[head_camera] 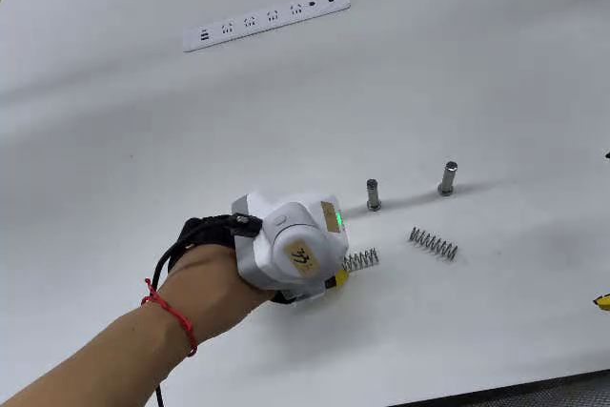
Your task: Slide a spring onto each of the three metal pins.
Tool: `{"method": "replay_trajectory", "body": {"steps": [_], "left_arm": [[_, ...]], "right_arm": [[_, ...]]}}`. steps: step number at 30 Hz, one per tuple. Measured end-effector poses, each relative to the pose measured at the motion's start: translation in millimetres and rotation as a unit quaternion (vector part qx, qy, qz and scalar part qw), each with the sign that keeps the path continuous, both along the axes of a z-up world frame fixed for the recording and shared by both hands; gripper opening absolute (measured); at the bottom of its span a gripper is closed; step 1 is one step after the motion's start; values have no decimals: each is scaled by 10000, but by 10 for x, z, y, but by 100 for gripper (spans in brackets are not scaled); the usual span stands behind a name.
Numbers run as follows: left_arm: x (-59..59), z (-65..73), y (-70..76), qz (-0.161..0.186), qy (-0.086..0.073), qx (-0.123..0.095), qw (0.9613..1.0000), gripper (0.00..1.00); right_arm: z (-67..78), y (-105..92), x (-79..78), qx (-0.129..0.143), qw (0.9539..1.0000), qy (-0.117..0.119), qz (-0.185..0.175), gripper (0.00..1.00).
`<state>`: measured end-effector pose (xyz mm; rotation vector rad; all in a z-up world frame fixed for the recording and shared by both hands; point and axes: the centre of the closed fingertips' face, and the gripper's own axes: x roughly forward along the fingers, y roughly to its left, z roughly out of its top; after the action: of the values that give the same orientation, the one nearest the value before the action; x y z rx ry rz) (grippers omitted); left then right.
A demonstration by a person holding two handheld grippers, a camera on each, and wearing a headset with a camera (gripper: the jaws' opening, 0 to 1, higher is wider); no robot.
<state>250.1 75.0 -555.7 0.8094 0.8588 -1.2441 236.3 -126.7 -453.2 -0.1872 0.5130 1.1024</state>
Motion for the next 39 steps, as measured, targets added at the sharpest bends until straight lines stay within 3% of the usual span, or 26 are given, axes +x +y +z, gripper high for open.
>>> {"method": "replay_trajectory", "body": {"steps": [14, 24, 29, 33, 39], "left_arm": [[-85, 33, -31, 213, 140, -243, 9994, 11], [-159, 266, -75, 422, 59, -656, 9969, 11], [-199, 441, -101, 660, 15, -1024, 9926, 11], [-232, 616, -136, 898, -11, -1401, 9861, 11], [-252, 852, -158, 1049, -181, -1755, 9787, 11]], "right_arm": [[5, 45, -25, -27, 10000, 30, 34, 87], [69, 79, -44, -44, 10000, 9, 73, 87], [147, 157, -70, -22, 9999, -7, 111, 86], [232, 235, -99, -13, 9998, -37, 174, 86], [389, 349, -120, 45, 9997, -74, 208, 85]]}}
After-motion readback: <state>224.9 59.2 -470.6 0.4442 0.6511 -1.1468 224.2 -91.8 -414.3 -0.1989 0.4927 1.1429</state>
